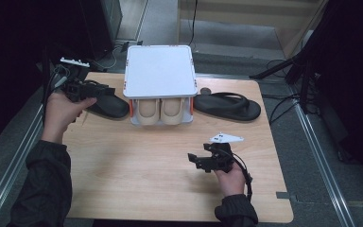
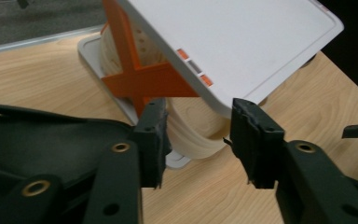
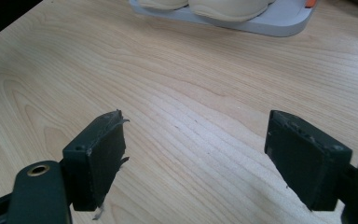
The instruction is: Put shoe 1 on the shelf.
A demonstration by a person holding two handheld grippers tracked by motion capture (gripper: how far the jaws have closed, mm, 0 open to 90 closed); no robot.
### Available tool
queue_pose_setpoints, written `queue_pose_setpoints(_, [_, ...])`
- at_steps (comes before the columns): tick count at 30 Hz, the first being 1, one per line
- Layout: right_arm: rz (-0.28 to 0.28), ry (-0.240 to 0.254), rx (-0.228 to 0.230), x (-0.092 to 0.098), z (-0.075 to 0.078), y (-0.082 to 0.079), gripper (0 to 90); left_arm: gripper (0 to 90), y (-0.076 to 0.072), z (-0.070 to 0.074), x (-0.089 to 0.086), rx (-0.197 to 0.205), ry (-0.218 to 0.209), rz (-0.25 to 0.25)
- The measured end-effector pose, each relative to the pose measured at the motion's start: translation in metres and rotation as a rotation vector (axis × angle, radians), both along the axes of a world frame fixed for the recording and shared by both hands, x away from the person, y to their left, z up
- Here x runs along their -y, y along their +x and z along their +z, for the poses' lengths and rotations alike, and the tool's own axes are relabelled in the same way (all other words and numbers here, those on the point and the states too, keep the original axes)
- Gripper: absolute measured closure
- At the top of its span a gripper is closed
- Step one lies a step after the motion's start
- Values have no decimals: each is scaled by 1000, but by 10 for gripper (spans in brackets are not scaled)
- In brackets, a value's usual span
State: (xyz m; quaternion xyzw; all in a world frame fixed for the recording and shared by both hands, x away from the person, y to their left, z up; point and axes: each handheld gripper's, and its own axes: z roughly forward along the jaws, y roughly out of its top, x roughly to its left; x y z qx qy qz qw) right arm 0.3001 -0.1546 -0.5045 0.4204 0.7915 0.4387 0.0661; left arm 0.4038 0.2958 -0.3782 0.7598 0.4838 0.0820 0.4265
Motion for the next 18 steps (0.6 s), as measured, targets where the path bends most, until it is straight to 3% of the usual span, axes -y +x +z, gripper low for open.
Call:
queue_pose_setpoints(3, [6,-3,0,-2,0,1,201,795,0,-4,-3,0,6,14])
queue_pose_setpoints(4, [9,4,-2,-3,0,3,202,820,0,-10,-5,-2,32,31])
queue_pose_setpoints(7, [14,5,-10,-6,-1,6,203,892,0,-17,-9,-12,50,47])
queue_pose_setpoints(18, [63,-34,-8,-21,-1,13,210,899,7,-49,-20,1,71,145])
